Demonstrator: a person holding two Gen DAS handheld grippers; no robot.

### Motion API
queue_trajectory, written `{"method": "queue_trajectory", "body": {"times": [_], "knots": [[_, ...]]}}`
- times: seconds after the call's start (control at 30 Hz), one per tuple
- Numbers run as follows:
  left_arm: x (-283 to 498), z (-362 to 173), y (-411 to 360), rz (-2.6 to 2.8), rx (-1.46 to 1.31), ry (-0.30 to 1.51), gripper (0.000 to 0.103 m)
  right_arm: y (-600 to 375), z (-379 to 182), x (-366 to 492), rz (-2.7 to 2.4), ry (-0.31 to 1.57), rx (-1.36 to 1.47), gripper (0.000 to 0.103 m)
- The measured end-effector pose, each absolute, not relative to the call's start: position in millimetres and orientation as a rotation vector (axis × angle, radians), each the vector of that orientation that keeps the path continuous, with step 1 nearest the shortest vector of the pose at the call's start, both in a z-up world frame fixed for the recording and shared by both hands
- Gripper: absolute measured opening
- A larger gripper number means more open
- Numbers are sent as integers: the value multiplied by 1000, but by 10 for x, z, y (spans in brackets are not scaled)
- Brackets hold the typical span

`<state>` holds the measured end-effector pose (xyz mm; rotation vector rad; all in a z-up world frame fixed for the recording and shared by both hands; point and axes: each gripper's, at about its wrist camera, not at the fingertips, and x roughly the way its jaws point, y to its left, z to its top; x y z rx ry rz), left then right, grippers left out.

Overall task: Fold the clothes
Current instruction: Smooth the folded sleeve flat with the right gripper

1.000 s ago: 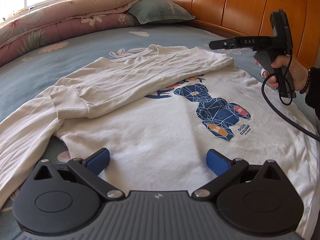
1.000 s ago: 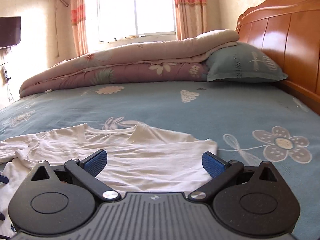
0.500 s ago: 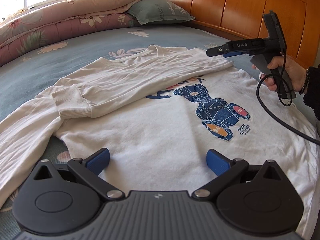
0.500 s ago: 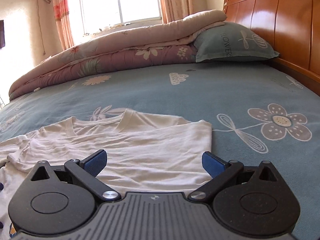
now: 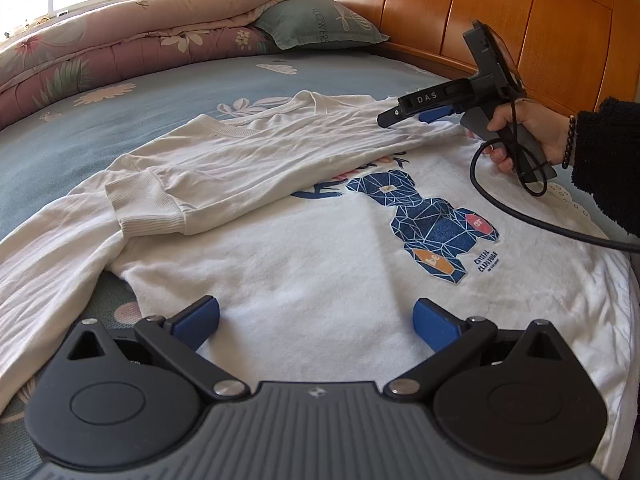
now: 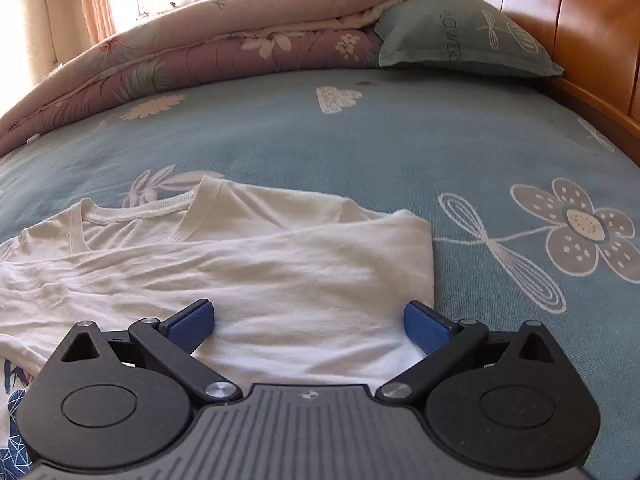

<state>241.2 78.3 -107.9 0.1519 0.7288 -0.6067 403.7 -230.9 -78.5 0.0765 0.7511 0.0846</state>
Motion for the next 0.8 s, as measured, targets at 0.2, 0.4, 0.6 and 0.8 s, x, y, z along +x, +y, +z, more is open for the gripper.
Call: {"method": "queue_trajectory", "body": {"times": [0.2,0.4,0.6,0.8], "knots": [[2411,-1086,788,-609,150,727,102,-2295,-673,4208,100,697,83,103],[2414,-1088,792,-612,150,725,102,-2426,-855,4615,68,753,63,103],[2411,-1082,801,-614,144,726,102,-2605,-549,4544,102,757,247,103],[2417,-1082,793,-614,144,726,102,-2671,-680,4315,104,864,344,103]]}}
